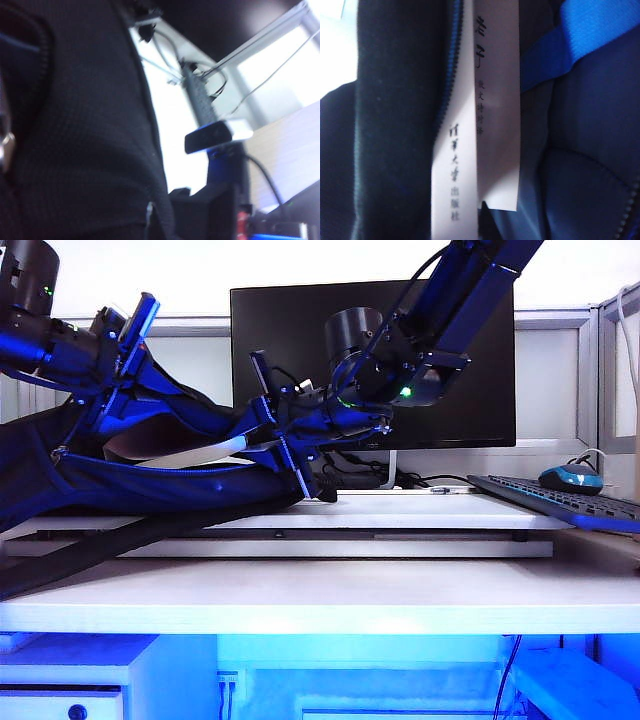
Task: Pick up the book on the desk and put it into the open backpack.
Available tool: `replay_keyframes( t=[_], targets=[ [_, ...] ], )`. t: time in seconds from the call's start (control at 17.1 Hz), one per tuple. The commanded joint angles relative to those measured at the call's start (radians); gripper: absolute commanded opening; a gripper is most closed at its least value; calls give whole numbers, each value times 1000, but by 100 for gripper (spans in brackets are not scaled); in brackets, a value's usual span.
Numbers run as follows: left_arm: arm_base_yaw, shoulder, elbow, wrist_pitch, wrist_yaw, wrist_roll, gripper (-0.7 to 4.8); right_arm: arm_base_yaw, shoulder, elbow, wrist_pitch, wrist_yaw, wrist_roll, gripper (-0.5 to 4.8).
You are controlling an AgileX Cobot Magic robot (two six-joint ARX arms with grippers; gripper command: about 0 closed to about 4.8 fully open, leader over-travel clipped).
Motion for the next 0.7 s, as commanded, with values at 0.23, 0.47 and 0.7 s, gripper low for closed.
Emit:
replay_keyframes(
  t=[0.23, 0.47, 0.7],
  targets=[
    [-4, -9, 9, -138, 20, 158, 381, -34, -3, -1, -190, -54, -52, 424],
    [-4, -12, 12, -121, 59, 157, 409, -72, -70, 0, -295, -1, -166, 422],
    [-4, -14, 13, -96, 129, 127, 409, -83, -87, -1, -331, 5, -223, 261]
  ],
)
